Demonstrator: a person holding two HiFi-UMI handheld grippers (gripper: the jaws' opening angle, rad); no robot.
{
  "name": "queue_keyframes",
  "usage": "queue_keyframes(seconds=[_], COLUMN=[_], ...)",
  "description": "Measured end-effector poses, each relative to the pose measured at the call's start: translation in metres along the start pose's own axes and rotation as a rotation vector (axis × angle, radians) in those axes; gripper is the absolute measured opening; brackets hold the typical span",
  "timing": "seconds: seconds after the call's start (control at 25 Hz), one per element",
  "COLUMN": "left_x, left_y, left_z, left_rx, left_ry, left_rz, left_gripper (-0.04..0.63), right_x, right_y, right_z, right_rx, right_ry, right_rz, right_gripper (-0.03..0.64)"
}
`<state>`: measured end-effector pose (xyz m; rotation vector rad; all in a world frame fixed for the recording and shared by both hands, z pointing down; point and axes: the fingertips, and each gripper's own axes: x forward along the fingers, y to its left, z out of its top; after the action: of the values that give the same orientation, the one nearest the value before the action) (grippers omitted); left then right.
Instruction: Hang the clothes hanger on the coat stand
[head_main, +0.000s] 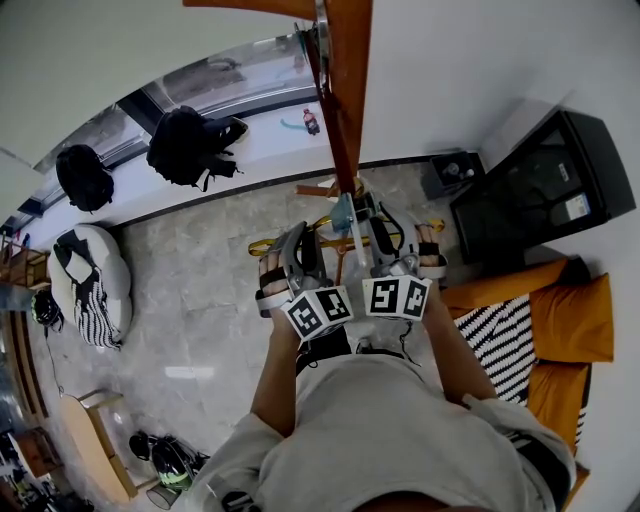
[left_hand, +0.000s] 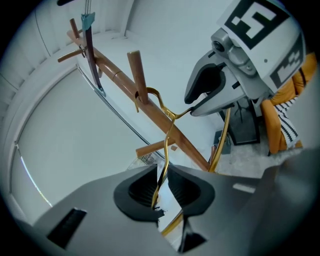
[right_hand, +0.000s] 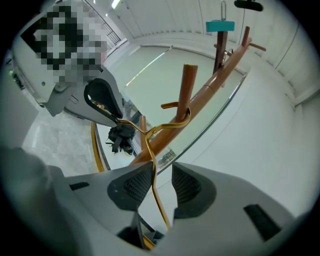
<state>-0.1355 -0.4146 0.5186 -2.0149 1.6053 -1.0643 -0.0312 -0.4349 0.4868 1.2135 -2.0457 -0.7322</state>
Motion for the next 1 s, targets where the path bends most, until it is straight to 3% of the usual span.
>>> queue_keyframes(seconds=[0.2, 0.36, 0.52, 0.76, 0.92, 1.0], left_x=[-0.003, -0.009, -0.018, -0.041, -0.063, -0.077], left_y=[0.007, 0.007, 0.001, -0.007, -0.011, -0.012], left_z=[0.004, 0.008, 0.014, 0.027, 0.035, 0.036], left_rx=[-0.049, -0.077, -0.215, -0.507, -0.553, -0.571], left_ry=[-0.027, -0.039, -0.069, -0.150, -0.174, -0.186], left_rz=[0.015, 0.019, -0.020, -0.087, -0.084, -0.054], left_gripper=[0.127, 0.138, 0.138, 0.138, 0.132, 0.039], right_x=[-0.005, -0.010, -0.022, -0.049, -0.074, -0.086], right_y=[-0.003, -0.003, -0.004, -0.004, -0.013, -0.014], right_z=[-0.001, -0.005, -0.002, 0.013, 0.025, 0.028], right_rx=[0.035, 0.077, 0.166, 0.300, 0.437, 0.511], right_ry=[-0.007, -0.028, -0.055, -0.122, -0.212, -0.248], right_rz=[-0.010, -0.005, 0.013, 0.046, 0.031, 0.033], right_gripper=[0.127, 0.141, 0.141, 0.137, 0.061, 0.020])
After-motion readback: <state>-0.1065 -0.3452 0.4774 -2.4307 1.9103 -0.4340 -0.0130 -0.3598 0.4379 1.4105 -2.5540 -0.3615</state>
